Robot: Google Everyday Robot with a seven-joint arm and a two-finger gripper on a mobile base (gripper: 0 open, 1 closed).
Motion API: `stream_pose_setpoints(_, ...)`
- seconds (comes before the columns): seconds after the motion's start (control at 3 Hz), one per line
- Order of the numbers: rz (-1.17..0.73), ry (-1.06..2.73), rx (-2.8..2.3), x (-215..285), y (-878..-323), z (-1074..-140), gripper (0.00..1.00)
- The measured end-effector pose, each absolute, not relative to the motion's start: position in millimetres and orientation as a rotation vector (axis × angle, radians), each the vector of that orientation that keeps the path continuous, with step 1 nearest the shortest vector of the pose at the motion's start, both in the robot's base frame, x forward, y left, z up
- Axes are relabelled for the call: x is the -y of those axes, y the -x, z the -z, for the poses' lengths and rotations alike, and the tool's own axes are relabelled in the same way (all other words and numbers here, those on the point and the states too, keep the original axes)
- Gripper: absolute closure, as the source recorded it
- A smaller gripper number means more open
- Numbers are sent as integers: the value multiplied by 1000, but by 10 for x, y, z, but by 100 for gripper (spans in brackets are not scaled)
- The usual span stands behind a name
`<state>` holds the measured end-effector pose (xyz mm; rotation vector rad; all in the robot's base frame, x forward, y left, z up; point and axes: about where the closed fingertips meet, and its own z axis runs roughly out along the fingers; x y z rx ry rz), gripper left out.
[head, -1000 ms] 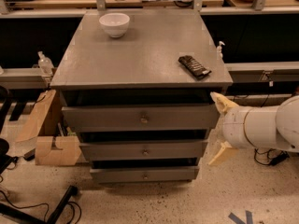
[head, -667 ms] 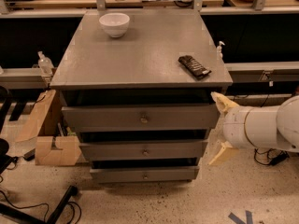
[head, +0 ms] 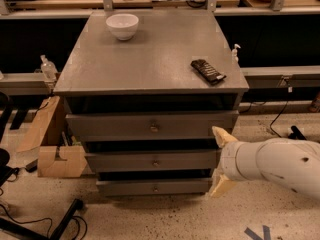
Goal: Open bottom drawer
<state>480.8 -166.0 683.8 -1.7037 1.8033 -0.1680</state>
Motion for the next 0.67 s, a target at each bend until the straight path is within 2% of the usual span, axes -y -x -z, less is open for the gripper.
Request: stream_pose_setpoints(0.67, 122, 1765, -1755, 1597, -4930, -5737, 0)
